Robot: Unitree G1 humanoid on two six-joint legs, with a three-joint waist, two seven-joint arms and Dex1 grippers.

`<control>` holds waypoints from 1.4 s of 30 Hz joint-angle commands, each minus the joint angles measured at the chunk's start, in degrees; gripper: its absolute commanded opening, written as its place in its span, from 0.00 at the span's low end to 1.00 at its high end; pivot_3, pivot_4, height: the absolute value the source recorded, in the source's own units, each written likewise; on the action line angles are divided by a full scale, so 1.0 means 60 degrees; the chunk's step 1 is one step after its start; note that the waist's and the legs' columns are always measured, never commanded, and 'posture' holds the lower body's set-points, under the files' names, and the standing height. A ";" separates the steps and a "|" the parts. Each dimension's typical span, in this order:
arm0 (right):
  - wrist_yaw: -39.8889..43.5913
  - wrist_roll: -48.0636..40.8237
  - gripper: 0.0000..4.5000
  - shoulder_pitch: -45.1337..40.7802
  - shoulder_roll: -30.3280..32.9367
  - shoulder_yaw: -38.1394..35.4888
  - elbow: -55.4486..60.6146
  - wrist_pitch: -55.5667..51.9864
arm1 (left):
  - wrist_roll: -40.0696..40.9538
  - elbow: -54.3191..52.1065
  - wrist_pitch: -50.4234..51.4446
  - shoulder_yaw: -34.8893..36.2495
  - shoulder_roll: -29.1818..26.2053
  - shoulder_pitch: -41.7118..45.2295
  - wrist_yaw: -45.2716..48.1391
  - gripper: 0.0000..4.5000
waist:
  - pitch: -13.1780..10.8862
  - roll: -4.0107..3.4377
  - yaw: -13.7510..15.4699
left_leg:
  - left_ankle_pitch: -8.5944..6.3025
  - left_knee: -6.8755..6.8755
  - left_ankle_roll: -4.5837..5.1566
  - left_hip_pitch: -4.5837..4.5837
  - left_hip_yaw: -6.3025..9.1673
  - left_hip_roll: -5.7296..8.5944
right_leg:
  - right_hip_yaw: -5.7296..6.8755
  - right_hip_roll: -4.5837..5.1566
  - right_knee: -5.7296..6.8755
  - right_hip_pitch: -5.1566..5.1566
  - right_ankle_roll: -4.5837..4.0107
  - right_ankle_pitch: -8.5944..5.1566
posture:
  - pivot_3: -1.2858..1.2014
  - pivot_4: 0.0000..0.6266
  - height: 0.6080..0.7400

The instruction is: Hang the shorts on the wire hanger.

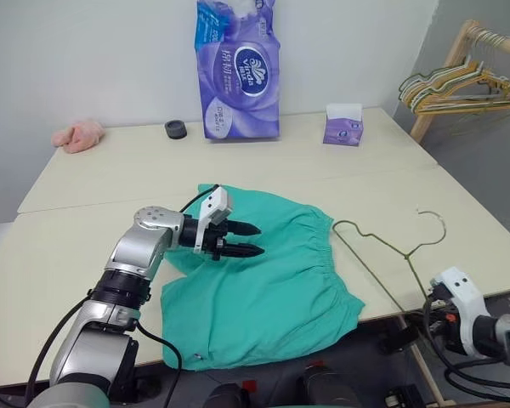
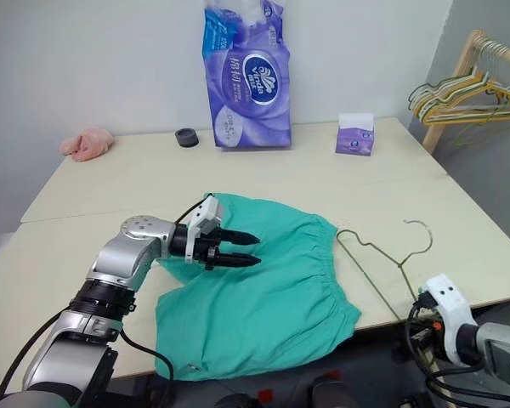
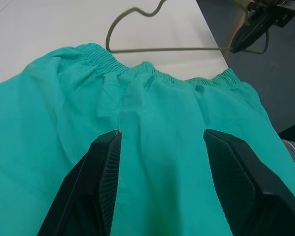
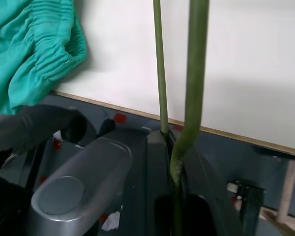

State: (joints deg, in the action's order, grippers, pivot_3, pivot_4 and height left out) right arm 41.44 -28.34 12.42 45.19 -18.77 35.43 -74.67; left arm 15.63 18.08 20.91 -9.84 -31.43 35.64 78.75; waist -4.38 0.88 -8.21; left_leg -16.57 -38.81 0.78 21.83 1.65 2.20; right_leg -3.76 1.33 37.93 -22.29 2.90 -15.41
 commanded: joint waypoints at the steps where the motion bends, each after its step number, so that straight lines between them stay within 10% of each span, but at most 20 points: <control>1: -0.0012 -0.0153 0.00 -0.0253 0.0303 0.0086 -0.0178 0.0059 | 0.0063 -0.0492 -0.0007 0.0079 -0.0095 0.0069 -0.0089 0.62 | 0.0000 0.0000 0.0006 | 0.0000 -0.0001 0.0000 0.0000 0.0000 0.0001 | 0.0000 0.0000 0.0000 0.0001 0.0002 -0.0001 | 0.42 0.10 1.00; 13: 0.0810 -0.1623 0.00 -0.0710 0.0735 -0.0235 -0.0229 -0.0195 | 0.0125 -0.0852 0.0145 0.0162 -0.0233 -0.0132 -0.0260 0.62 | 0.0000 0.0001 0.0027 | 0.0000 -0.0001 0.0000 -0.0002 0.0000 0.0001 | 0.0000 0.0000 0.0002 0.0002 0.0017 -0.0010 | 0.42 0.10 1.00; 26: 0.0955 -0.1600 0.00 -0.2010 0.1499 0.2108 -0.1425 0.0259 | 0.0083 -0.0713 -0.0029 0.0225 -0.0312 -0.0182 -0.0470 0.62 | -0.0001 0.0003 0.0043 | 0.0000 -0.0003 0.0001 0.0001 0.0003 0.0000 | 0.0002 0.0001 0.0000 0.0000 0.0010 -0.0005 | 0.43 0.10 1.00; 42: 0.0741 -0.1541 0.00 -0.4845 0.0211 0.3594 -0.4175 0.0014 | 0.0114 -0.0612 -0.0220 0.0310 -0.0285 -0.0179 -0.0678 0.62 | -0.0002 0.0000 0.0145 | -0.0001 -0.0001 0.0001 0.0011 0.0025 0.0002 | 0.0019 0.0009 0.0005 -0.0005 -0.0006 0.0006 | 0.45 0.10 1.00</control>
State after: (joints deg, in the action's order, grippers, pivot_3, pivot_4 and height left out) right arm 45.23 -37.05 -14.81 46.94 2.96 10.80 -74.19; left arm 15.67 15.44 20.69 -9.52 -32.88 34.03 74.97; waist -4.39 0.88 -7.33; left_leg -16.57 -38.82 0.79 21.90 1.81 2.21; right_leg -3.64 1.39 37.96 -22.33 2.86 -15.38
